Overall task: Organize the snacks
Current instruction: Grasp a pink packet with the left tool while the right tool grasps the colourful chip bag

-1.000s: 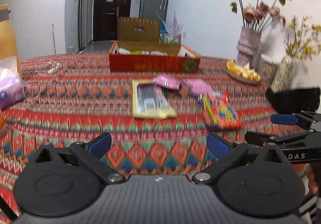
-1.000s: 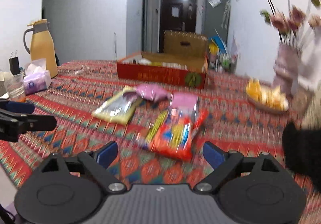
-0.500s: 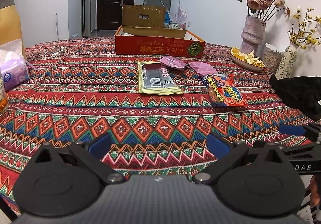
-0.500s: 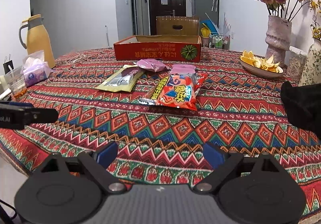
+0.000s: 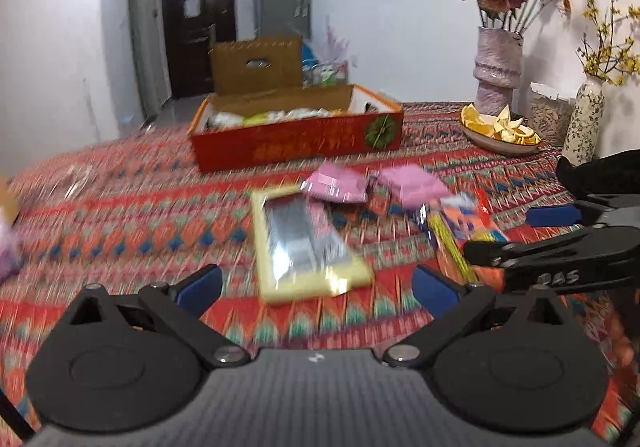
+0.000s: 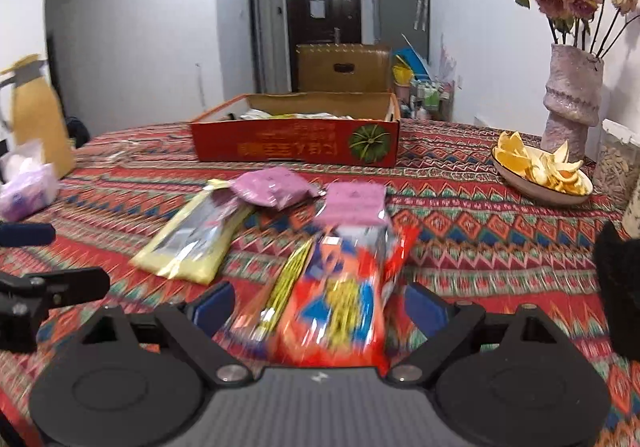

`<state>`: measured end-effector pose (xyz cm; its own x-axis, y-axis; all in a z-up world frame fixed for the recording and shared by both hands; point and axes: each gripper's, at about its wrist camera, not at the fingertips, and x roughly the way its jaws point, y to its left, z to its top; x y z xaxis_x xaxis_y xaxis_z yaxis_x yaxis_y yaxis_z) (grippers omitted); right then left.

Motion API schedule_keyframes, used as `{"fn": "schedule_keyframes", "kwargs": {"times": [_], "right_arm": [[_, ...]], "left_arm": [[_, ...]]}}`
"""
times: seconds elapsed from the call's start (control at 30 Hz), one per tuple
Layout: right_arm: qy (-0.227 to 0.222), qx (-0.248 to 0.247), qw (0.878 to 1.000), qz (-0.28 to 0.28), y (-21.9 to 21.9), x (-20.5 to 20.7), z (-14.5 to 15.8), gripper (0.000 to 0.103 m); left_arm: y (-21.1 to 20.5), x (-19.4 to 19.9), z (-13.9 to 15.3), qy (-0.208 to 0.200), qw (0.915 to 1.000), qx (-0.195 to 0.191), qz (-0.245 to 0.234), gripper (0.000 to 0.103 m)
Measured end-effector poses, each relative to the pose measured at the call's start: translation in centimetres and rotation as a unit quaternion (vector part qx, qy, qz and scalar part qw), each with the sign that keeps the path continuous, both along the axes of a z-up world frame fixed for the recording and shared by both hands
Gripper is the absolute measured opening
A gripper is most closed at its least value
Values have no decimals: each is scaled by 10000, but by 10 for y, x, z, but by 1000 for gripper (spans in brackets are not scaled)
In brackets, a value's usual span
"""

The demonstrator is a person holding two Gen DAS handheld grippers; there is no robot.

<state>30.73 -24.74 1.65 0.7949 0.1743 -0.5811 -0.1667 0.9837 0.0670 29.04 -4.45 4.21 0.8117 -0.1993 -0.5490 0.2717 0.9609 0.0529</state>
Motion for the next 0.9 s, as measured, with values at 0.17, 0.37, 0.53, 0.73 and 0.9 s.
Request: {"fn": "schedule_keyframes", "kwargs": {"times": [0.17,0.37,0.53,0.73,0.9], "right_arm": [[267,-323,9991,-71,10,50,-16,91],[427,-575,9974,-22,-4,60,-27,65],[424,-520,9971,-350,-33,67,-28,65],[498,-462,9971,-353,-42,70,-36,69],[450,-316,9980,-315,-45,63,-33,59]], "left_arm": [[-13,72,-6,282,9982,-218,-484,103],[-46,142,-11,47,9958,128,-909,103],[-67,189,-36,417,9929,406,-1040,96],[-68,210,-56,806,9919,483,-849,63],[-61,196,-45,741,9938,462,-682,62]]}}
